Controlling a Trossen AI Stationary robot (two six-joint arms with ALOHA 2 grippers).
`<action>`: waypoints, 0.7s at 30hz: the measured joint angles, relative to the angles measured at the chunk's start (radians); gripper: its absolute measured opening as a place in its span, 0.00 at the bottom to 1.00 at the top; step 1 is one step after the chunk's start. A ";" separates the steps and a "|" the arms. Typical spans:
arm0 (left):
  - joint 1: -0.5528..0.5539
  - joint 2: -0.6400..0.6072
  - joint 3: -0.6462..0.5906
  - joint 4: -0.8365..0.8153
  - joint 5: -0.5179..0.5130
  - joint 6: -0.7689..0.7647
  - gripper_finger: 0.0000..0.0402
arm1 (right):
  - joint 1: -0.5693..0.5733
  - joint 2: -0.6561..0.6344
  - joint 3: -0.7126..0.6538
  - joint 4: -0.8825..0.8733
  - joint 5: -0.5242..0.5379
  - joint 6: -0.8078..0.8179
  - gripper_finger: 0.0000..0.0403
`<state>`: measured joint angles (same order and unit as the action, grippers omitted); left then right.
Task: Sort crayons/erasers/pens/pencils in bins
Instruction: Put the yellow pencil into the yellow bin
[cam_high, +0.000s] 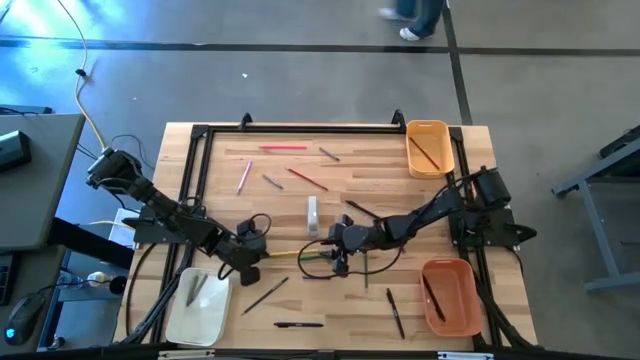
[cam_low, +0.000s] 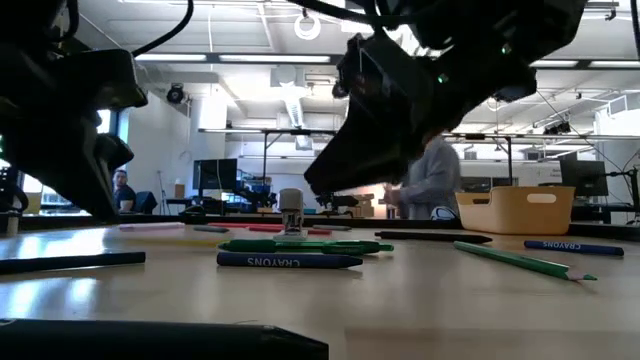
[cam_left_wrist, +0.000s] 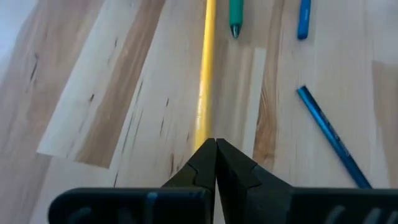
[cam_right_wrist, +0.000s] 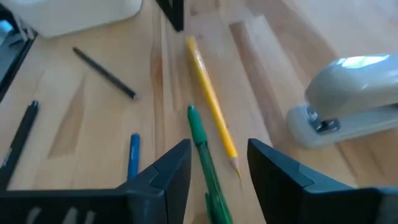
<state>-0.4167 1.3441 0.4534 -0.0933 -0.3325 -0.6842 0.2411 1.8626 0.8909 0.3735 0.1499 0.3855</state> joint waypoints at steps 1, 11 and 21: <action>0.005 0.000 0.000 0.006 0.000 0.000 0.00 | -0.002 0.010 0.000 0.005 -0.006 0.000 0.37; 0.026 -0.001 0.001 0.041 0.004 0.015 0.00 | -0.043 0.080 0.007 0.026 -0.030 0.006 0.37; 0.043 -0.001 0.001 0.013 -0.008 0.044 0.00 | -0.061 0.101 0.007 0.013 -0.070 -0.091 0.29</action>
<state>-0.3739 1.3430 0.4545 -0.0802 -0.3406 -0.6404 0.1799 1.9637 0.8976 0.3867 0.0801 0.2945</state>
